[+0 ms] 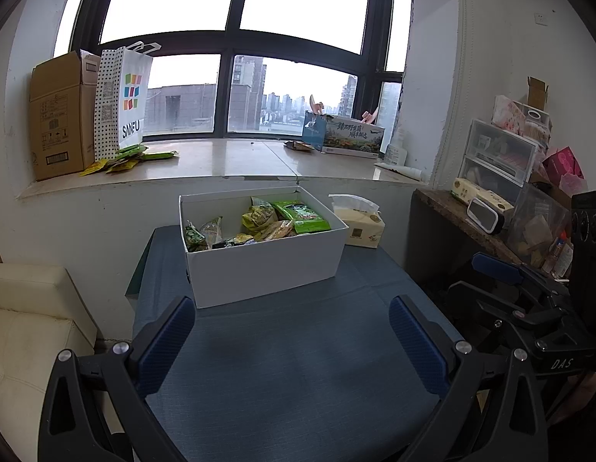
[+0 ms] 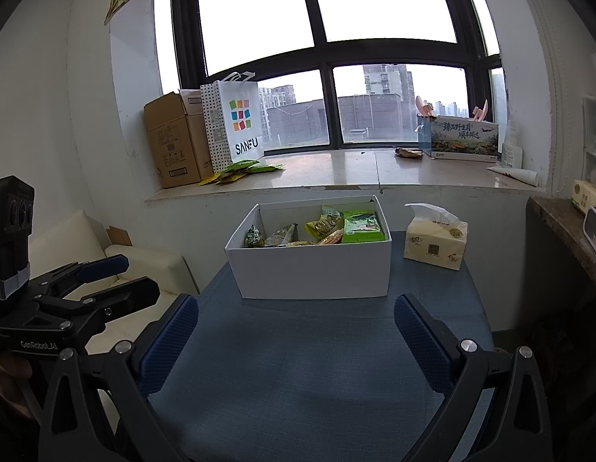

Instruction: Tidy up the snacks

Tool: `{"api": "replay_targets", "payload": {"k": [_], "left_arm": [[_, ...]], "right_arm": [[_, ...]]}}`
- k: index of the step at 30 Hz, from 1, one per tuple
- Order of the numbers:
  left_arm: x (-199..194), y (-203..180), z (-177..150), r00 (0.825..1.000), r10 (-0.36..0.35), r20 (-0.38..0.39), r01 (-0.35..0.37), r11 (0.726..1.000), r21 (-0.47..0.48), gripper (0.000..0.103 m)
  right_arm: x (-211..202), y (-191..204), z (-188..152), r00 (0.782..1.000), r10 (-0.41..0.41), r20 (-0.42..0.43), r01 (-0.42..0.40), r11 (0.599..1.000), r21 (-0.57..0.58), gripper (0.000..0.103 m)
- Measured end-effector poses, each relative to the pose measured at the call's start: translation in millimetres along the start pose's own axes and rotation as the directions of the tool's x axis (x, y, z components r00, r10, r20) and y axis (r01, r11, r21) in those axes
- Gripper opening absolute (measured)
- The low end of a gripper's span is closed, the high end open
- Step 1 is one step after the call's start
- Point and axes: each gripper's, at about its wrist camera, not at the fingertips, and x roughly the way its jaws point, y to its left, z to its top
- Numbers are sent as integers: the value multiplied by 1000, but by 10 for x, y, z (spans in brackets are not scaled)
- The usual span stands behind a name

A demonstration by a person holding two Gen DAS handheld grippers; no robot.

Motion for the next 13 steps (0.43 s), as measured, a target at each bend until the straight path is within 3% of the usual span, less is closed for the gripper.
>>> {"api": "replay_targets", "payload": {"k": [13], "left_arm": [[-22,-3,19,1000,-23,1,23,1000,-1,103]], "right_arm": [[-2,-15,4,1000,0,-2,0,1000,-3,103]]}}
